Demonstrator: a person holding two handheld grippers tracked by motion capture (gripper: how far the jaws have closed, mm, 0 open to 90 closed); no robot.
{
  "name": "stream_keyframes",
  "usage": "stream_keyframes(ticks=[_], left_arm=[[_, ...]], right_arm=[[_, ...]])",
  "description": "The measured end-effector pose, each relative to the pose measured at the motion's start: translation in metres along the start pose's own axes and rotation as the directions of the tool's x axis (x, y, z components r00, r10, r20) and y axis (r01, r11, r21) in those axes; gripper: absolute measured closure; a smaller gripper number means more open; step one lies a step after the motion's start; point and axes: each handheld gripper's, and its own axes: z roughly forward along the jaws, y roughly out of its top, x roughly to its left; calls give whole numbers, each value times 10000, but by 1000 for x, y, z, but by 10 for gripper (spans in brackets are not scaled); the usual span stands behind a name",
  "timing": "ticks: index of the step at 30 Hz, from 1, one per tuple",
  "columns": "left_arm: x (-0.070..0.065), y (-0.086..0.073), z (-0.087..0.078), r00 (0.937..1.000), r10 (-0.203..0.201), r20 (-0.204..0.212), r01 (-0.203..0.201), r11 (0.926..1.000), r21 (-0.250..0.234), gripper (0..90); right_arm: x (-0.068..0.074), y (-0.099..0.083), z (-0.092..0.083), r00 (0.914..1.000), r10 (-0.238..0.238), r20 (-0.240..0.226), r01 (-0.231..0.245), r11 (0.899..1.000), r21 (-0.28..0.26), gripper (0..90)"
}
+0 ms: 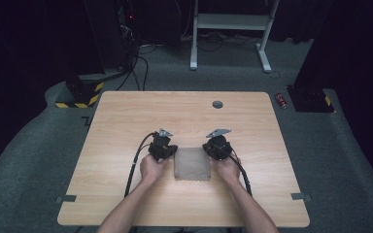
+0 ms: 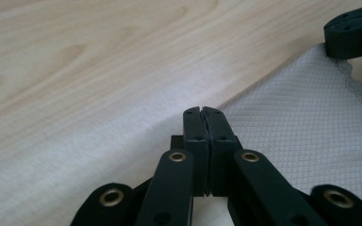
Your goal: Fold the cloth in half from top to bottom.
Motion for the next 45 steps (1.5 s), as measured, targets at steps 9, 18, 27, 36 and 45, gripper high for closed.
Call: stream_keyframes(ticks=[9, 18, 27, 36, 45], left_arm=[[7, -1, 4, 9997, -224, -124, 222, 9997, -104, 786], [5, 1, -16, 9999, 105, -5, -105, 9997, -206, 550], [6, -5, -36, 9997, 47, 259, -27, 9972, -743, 485], [11, -18, -56, 9995, -152, 269, 185, 9918, -1267, 464], [15, -39, -73, 9983, -309, 487, 385, 9857, -1639, 459]], right_arm=[[-2, 0, 13, 9998, 62, 164, -65, 9997, 216, 822], [-11, -8, -4, 9979, 642, -40, -643, 9976, -242, 733], [-20, -23, -24, 9956, 903, -245, -916, 9940, -599, 638], [-24, -35, -48, 9944, 1027, -254, -1049, 9880, -1131, 614], [-26, -50, -65, 9932, 1133, -256, -1158, 9823, -1471, 608]])
